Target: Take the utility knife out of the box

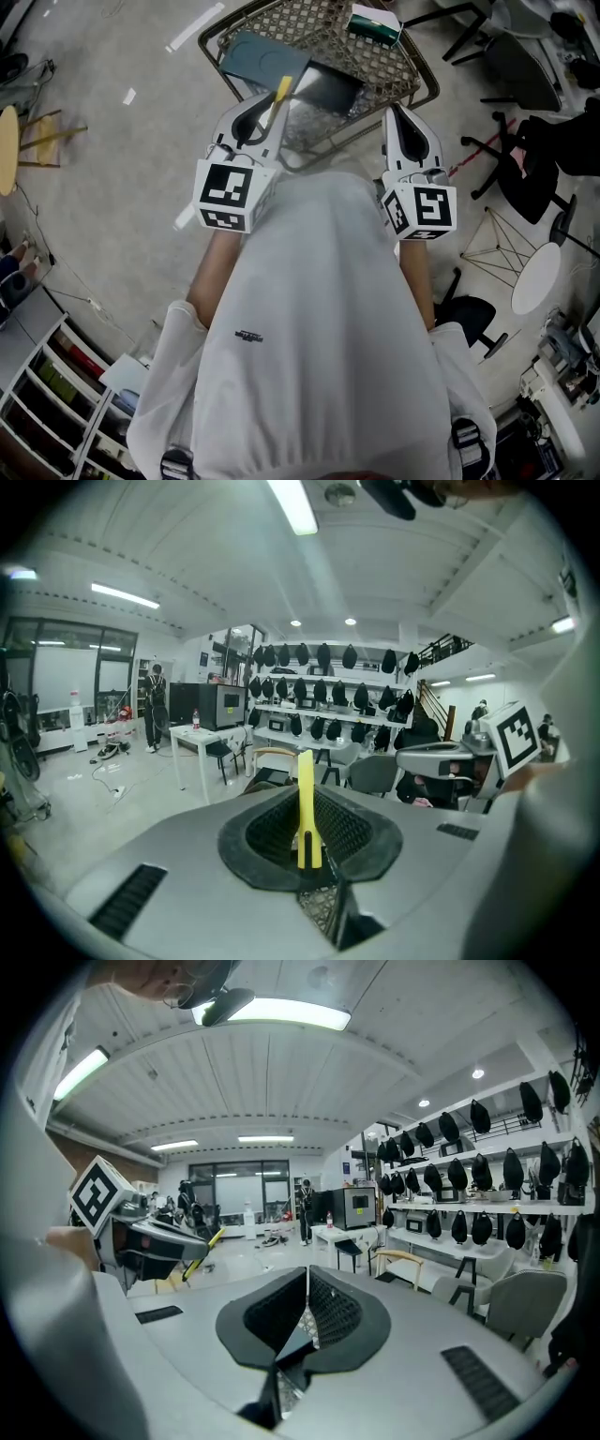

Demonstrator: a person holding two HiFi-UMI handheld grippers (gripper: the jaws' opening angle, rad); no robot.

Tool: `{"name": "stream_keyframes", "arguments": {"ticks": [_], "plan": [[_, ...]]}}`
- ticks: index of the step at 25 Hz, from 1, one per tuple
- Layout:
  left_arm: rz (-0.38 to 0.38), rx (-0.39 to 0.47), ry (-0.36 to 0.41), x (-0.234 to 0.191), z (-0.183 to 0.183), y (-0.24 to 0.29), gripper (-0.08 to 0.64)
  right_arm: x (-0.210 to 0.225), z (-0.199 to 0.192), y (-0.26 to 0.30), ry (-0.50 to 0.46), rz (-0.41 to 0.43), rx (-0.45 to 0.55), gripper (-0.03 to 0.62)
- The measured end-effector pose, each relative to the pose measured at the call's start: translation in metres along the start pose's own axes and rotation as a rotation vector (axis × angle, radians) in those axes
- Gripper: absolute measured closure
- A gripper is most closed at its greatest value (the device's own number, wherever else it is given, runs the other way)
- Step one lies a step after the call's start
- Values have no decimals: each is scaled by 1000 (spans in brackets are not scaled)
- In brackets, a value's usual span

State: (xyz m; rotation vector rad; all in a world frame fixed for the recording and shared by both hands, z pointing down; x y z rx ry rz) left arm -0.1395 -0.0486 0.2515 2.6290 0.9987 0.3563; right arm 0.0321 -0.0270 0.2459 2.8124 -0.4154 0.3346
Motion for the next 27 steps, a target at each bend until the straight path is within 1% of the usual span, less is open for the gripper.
{"name": "stream_keyframes", "arguments": {"ticks": [4, 13, 27], "plan": [[-7, -2, 2, 0, -3, -2, 514, -4, -4, -2, -17, 4, -18, 592], [-30, -1, 6, 5, -8, -4, 514, -8, -12, -8, -5, -8, -22, 592], [-52, 5, -6, -6, -16, -7, 514, -24, -13, 1, -14, -17, -34, 592]]}}
Point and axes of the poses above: the fingertips, and each gripper's own axes: y forward along the fingers, x to its right, z out of its top, the point moved 1 cm from there along -y, backward along the fingers, and after that the axes turned 14 degrees about y, right-handed, at the moved point
